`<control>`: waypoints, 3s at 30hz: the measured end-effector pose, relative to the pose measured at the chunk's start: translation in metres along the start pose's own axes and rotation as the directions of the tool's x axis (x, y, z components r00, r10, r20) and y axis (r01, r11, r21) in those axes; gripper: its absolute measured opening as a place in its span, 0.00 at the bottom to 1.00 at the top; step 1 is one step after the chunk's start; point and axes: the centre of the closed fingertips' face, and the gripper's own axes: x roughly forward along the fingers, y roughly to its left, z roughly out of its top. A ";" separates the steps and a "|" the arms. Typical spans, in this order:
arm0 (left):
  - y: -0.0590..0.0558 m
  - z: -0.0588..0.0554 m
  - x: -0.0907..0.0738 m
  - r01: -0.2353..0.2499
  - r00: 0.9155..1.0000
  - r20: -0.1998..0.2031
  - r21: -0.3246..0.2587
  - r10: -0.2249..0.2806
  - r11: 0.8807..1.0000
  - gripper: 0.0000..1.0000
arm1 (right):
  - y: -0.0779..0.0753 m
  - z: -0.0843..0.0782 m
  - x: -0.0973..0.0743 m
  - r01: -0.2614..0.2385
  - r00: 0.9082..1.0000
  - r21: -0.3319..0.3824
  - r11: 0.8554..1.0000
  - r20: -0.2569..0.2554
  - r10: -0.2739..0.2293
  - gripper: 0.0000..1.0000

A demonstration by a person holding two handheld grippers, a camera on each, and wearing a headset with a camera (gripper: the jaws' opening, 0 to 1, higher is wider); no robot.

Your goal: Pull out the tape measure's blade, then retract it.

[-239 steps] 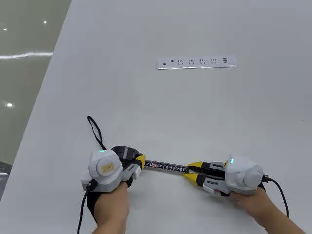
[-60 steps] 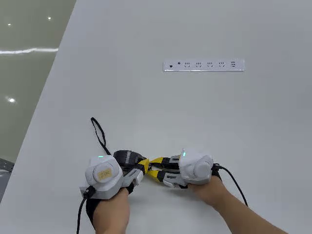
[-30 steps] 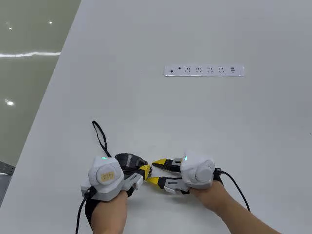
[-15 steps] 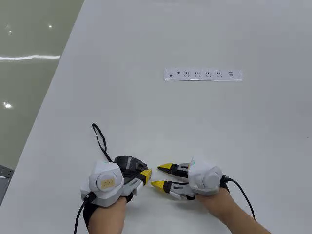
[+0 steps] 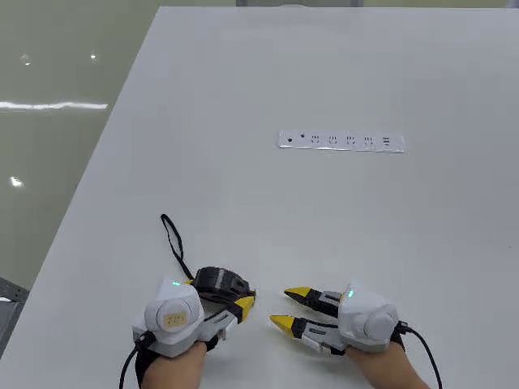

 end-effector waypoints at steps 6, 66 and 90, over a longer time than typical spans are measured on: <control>0.001 0.006 -0.007 0.015 1.000 0.012 0.022 -0.015 1.000 0.68 | 0.005 0.002 -0.014 0.027 0.999 0.026 0.999 0.021 -0.027 0.32; 0.013 -0.024 -0.090 0.192 0.981 0.001 0.180 -0.196 0.965 0.68 | 0.033 0.002 -0.112 0.202 0.979 0.018 0.979 0.003 -0.202 0.42; 0.025 -0.042 -0.122 0.238 0.970 0.012 0.155 -0.243 0.959 0.70 | 0.043 -0.001 -0.141 0.258 0.966 0.030 0.966 0.015 -0.259 0.47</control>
